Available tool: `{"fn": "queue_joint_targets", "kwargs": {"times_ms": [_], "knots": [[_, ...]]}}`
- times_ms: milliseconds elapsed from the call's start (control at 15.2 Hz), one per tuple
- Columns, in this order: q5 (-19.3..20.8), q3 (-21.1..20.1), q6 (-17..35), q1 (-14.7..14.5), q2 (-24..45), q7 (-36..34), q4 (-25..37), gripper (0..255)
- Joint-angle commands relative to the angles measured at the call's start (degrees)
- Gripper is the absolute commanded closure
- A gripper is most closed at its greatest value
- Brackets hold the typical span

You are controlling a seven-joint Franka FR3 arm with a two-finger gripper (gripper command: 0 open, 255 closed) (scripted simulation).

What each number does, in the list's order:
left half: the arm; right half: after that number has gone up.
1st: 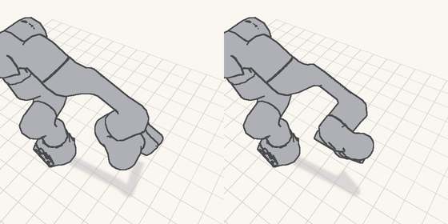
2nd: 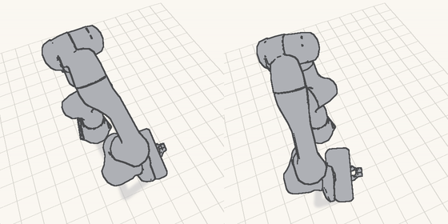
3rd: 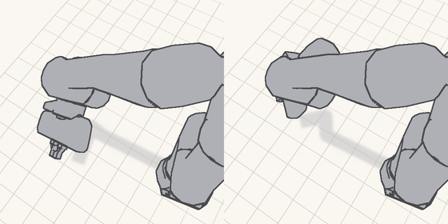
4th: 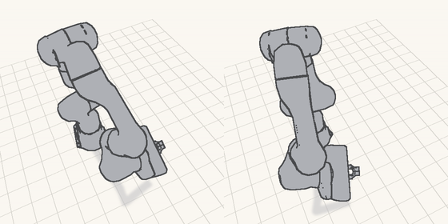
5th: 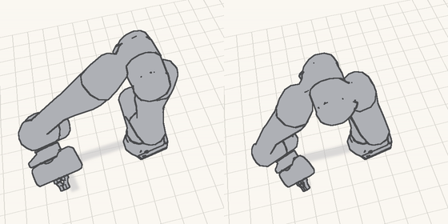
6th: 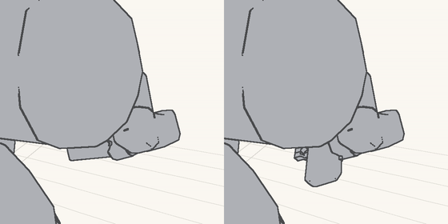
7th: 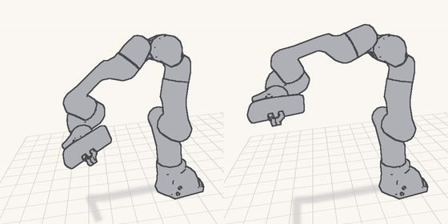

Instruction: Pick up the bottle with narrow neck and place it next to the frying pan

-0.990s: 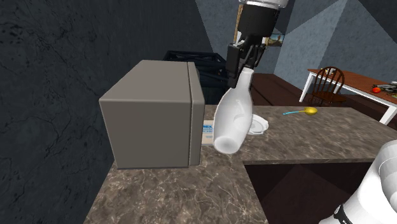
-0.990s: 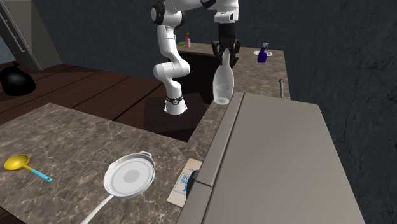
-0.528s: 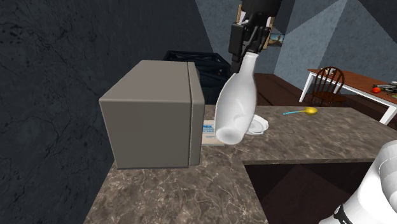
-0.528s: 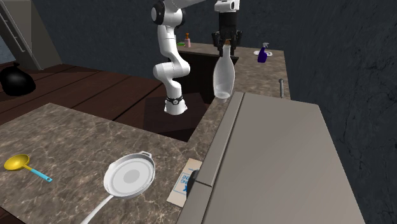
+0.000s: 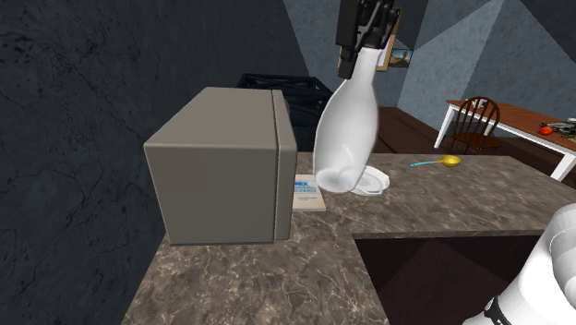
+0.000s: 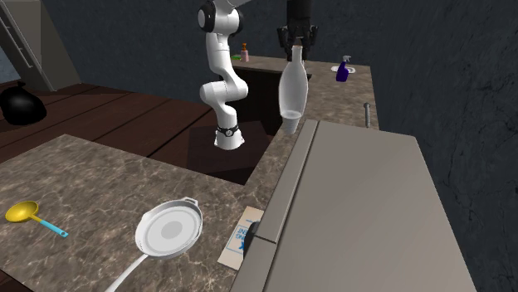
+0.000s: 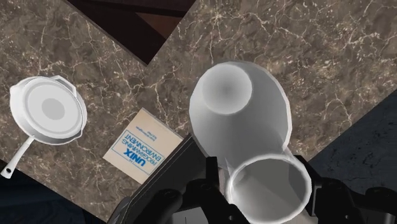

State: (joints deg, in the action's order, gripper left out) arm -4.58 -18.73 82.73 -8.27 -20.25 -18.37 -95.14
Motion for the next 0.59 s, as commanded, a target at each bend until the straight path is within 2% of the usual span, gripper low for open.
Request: {"fn": "queue_joint_targets", "kwargs": {"times_ms": [0, 66, 528], "knots": [[0.24, -0.13, -1.59, 0.08, 0.9, -0.2, 2.46, 255], [0.29, -0.16, -1.92, 0.1, 1.09, -0.24, 2.99, 255], [1.09, 7.76, -1.74, 2.77, -1.51, 10.43, -0.19, 255]]}}
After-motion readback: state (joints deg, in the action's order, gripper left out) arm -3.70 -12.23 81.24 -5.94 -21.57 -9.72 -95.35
